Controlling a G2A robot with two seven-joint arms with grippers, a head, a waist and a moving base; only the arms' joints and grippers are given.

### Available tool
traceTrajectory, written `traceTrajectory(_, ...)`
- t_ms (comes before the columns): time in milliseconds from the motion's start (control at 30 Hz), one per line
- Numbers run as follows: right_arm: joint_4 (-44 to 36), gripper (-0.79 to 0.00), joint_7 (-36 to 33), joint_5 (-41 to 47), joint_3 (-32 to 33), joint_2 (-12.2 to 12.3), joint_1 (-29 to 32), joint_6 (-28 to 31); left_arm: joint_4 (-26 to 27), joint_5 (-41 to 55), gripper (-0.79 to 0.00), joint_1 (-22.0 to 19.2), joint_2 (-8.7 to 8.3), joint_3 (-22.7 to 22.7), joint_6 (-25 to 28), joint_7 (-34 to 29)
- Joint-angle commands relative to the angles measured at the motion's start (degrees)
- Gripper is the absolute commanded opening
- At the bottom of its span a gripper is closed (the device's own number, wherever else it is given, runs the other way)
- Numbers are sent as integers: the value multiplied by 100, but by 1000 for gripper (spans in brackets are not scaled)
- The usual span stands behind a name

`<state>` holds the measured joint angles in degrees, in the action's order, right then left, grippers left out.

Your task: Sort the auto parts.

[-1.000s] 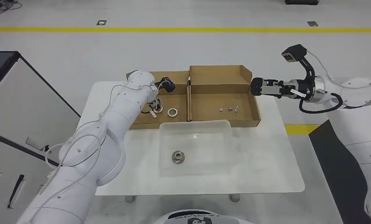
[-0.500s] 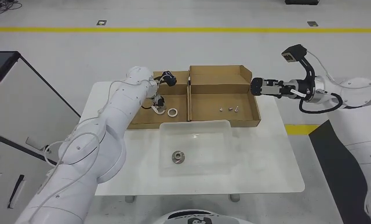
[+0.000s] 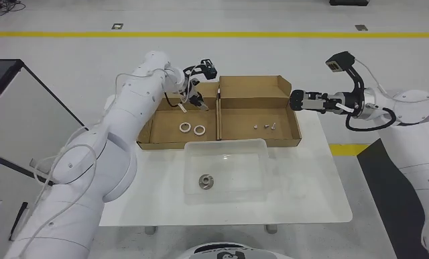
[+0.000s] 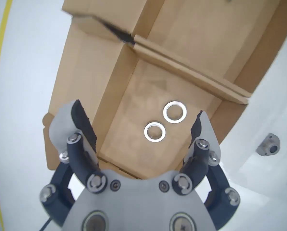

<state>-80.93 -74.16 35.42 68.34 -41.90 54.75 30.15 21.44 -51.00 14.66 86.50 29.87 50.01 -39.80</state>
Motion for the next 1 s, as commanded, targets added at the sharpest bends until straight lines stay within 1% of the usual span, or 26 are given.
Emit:
traceTrajectory(0, 0, 0, 0, 0, 0, 0, 0, 0, 241, 181, 0, -3, -81, 113, 163, -120)
traceTrajectory(100, 0, 0, 0, 0, 0, 0, 0, 0, 715, 416, 0, 62, -230, 274, 282, -483)
traceTrajectory(167, 0, 0, 0, 0, 0, 0, 0, 0, 1162, 597, 0, 174, -350, 391, 281, -837)
traceTrajectory(233, 0, 0, 0, 0, 0, 0, 0, 0, 1742, 812, 0, 352, -495, 539, 172, -1245)
traceTrajectory(267, 0, 0, 0, 0, 0, 0, 0, 0, 2069, 910, 0, 471, -582, 624, 24, -1423)
traceTrajectory(367, 0, 0, 0, 0, 0, 0, 0, 0, 3334, 1144, 0, 949, -898, 836, -508, -1955)
traceTrajectory(500, 0, 0, 0, 0, 0, 0, 0, 0, 5256, 1475, 0, 1740, -1407, 1238, -1342, -2789)
traceTrajectory(567, 0, 0, 0, 0, 0, 0, 0, 0, 6118, 1634, 0, 2131, -1646, 1485, -1688, -3136)
traceTrajectory(667, 0, 0, 0, 0, 0, 0, 0, 0, 7054, 1824, 0, 2610, -1935, 1789, -2042, -3489)
traceTrajectory(700, 0, 0, 0, 0, 0, 0, 0, 0, 7196, 1856, 0, 2686, -1987, 1843, -2089, -3536)
traceTrajectory(967, 0, 0, 0, 0, 0, 0, 0, 0, 7196, 1856, 0, 2686, -1987, 1843, -2089, -3536)
